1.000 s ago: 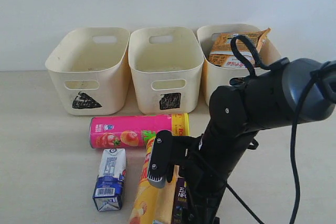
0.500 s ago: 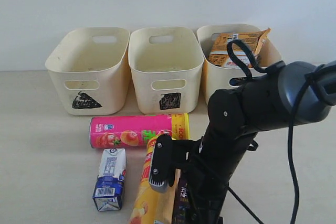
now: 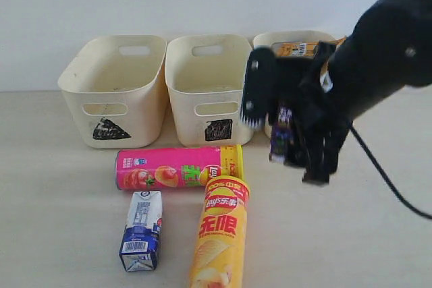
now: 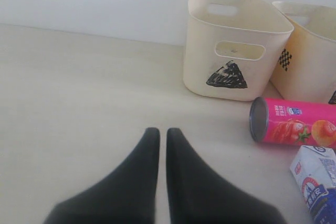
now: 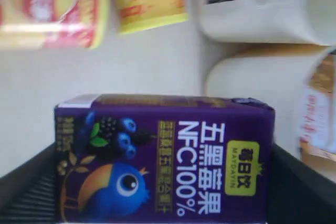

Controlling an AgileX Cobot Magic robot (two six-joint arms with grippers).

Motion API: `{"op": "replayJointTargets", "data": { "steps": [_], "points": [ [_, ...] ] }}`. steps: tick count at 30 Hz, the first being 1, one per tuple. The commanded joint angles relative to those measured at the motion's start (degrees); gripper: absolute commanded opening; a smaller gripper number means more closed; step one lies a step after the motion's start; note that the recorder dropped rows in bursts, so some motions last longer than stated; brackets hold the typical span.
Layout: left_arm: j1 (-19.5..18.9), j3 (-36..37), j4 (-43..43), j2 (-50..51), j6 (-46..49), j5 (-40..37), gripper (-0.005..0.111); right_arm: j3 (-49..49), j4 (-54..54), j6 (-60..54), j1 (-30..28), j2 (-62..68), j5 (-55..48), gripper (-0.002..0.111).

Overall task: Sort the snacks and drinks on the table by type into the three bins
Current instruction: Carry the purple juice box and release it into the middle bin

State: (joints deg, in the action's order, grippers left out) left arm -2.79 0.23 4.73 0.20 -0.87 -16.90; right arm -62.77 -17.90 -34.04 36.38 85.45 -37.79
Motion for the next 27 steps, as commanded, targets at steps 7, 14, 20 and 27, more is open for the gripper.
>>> {"op": "replayJointTargets", "data": {
  "steps": [7,14,20,27],
  "points": [
    [-0.05,-0.23,0.2,-0.2,-0.45,0.55,0.004,-15.76,0.03,29.92,-6.03,1.57,14.71,0.0],
    [-0.05,-0.23,0.2,-0.2,-0.45,0.55,0.004,-34.19,4.07,30.24,-6.03,19.52,6.64,0.0],
    [-0.05,-0.23,0.2,-0.2,-0.45,0.55,0.004,-43.81,6.82,30.68,-6.52,29.81,3.73,0.0],
    [-0.05,-0.23,0.2,-0.2,-0.45,0.55,0.004,-48.29,13.06,34.61,-9.24,37.23,8.67,0.0]
  ]
}}
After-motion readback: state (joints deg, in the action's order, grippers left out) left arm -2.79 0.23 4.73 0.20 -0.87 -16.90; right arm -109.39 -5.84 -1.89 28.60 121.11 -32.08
